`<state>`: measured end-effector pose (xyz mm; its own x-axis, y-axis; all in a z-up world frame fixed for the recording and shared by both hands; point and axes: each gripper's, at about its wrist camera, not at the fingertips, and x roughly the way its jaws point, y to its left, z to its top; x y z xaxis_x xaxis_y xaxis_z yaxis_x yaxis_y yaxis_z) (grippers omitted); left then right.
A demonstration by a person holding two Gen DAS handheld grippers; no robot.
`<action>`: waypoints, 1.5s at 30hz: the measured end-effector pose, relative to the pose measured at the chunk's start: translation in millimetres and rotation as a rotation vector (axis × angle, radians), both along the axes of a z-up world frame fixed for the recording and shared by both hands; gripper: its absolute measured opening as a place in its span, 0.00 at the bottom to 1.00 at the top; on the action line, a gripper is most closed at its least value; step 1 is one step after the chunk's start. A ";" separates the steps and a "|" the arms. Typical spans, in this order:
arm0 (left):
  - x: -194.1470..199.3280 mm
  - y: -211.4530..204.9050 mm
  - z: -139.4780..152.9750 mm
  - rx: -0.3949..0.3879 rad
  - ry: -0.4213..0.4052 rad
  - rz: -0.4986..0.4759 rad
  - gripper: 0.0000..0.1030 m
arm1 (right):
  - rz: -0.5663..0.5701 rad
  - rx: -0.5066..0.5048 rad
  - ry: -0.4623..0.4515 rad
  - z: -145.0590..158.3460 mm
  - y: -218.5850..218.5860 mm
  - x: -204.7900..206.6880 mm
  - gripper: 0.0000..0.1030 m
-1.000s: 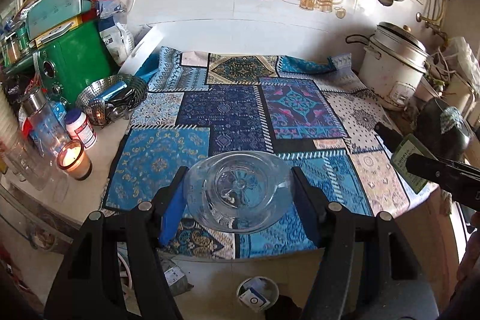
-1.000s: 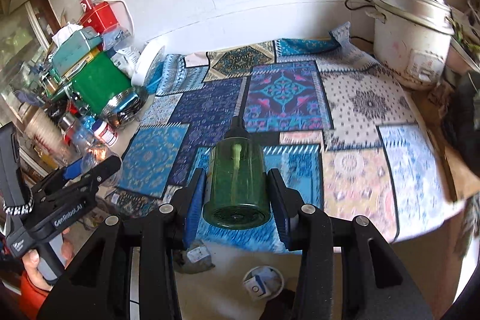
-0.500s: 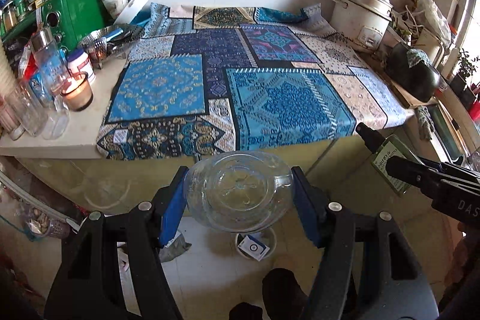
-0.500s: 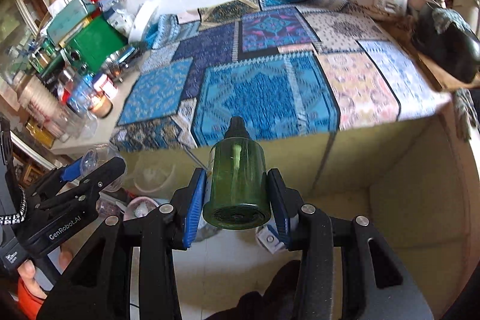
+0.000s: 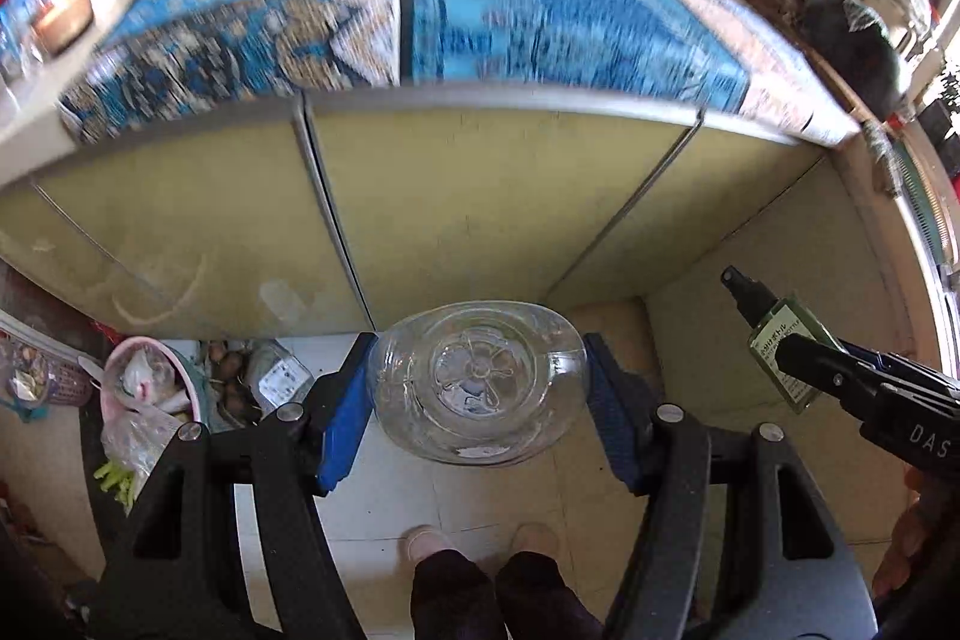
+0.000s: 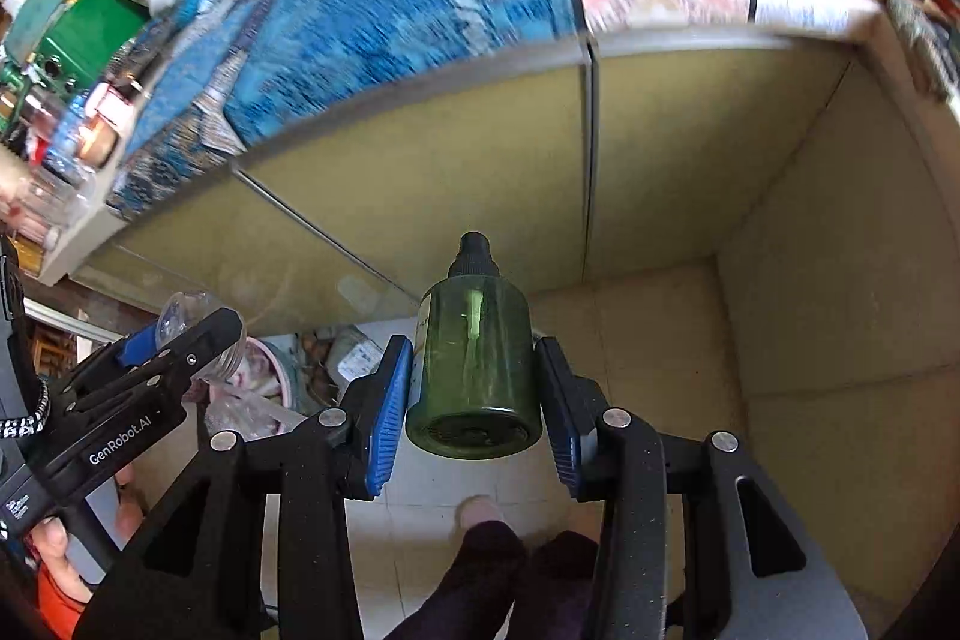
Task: Collect trash
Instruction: 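Lift the cup and green bottle off the counter and lower them over the bin, then open the right tool to drop the bottle while the left tool releases the cup into the bin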
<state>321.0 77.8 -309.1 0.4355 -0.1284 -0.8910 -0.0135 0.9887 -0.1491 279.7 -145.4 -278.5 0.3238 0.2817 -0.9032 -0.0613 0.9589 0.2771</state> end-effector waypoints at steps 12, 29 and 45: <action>14.2 -11.7 -224.0 -0.024 0.160 0.114 0.63 | 0.033 -0.002 0.184 -232.2 -9.5 31.6 0.37; 47.9 -6.9 -401.5 -0.068 0.250 0.152 0.63 | 0.164 0.037 0.308 -416.9 33.2 71.0 0.43; 78.4 -52.2 -481.1 -0.104 0.365 0.061 0.63 | 0.085 0.029 0.272 -394.2 -10.1 57.3 0.44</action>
<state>399.4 25.7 -790.2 0.1017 -0.2099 -0.9724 -0.1430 0.9643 -0.2231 337.0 -155.5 -672.7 0.0444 0.3243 -0.9449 -0.0606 0.9450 0.3215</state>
